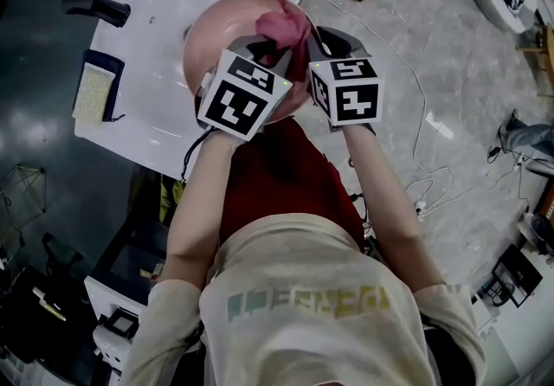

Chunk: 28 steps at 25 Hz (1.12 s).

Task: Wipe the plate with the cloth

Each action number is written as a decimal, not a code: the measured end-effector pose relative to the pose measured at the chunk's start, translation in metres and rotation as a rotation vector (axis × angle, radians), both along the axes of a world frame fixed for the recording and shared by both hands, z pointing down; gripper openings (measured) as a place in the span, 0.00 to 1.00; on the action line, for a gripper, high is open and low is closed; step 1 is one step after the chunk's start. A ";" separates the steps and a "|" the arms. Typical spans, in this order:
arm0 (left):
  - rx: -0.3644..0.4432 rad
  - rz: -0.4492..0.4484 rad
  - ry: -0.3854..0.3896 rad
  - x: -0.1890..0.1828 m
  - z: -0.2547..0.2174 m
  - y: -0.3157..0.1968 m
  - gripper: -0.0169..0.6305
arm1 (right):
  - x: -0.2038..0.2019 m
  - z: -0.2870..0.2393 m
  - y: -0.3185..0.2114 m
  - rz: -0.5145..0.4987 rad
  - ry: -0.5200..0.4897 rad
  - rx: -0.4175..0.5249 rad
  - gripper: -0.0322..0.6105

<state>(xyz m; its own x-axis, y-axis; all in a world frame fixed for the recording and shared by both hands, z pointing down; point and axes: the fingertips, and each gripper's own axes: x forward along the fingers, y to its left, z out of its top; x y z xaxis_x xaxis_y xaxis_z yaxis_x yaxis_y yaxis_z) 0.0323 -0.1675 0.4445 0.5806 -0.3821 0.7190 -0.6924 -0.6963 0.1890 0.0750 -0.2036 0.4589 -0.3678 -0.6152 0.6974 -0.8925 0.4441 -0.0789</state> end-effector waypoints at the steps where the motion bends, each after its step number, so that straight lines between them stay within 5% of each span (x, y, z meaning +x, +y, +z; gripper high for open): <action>1: 0.007 0.002 -0.017 -0.003 0.001 0.001 0.12 | 0.000 0.000 0.000 0.000 0.002 0.000 0.14; 28: 0.063 -0.249 -0.171 -0.136 0.000 0.018 0.12 | -0.005 -0.001 0.017 0.005 0.013 0.016 0.14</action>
